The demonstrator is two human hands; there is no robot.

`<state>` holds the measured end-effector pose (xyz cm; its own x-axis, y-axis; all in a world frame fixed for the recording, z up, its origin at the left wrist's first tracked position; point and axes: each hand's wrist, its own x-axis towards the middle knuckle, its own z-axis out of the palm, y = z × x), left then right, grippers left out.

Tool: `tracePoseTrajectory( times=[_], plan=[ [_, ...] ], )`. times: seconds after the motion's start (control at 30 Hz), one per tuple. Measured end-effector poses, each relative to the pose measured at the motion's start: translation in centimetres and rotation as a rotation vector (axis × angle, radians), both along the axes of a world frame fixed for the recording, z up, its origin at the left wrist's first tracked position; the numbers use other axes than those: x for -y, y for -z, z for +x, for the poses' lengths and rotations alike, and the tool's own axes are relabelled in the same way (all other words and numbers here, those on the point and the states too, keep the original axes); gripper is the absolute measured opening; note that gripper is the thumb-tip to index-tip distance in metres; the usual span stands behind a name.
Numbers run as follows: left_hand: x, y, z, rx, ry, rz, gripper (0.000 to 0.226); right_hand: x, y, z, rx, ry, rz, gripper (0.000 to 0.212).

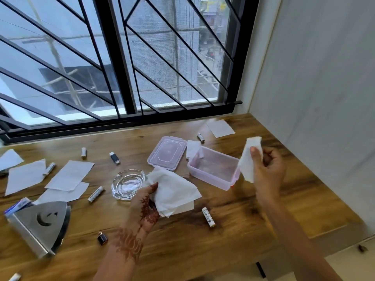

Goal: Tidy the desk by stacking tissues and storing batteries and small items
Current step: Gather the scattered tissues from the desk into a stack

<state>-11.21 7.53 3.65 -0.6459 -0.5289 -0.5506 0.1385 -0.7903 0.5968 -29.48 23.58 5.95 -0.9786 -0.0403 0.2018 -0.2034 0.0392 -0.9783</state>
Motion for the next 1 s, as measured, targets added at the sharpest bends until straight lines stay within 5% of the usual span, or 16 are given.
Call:
tracePoseTrajectory(
  times=[0.27, 0.47, 0.57, 0.8, 1.0],
  plan=[
    [0.2, -0.5, -0.1, -0.063, -0.048, 0.005, 0.029, 7.2, 3.0, 7.3, -0.679, -0.65, 0.137, 0.01],
    [1.6, -1.3, 0.2, -0.103, -0.026, 0.004, 0.023, 8.9, 4.8, 7.8, -0.993, -0.793, 0.257, 0.031],
    [2.5, -2.6, 0.1, -0.168, 0.097, 0.05, 0.04, 9.8, 5.0, 7.6, -1.019, -0.82, 0.298, 0.034],
    [5.0, -0.9, -1.6, 0.059, 0.05, -0.112, 0.016, 11.7, 4.6, 6.0, -0.908, -0.937, 0.419, 0.035],
    [7.1, -1.4, -2.8, 0.029, -0.013, -0.041, 0.018, 13.1, 1.7, -0.6, -0.636, -0.655, 0.344, 0.035]
  ],
)
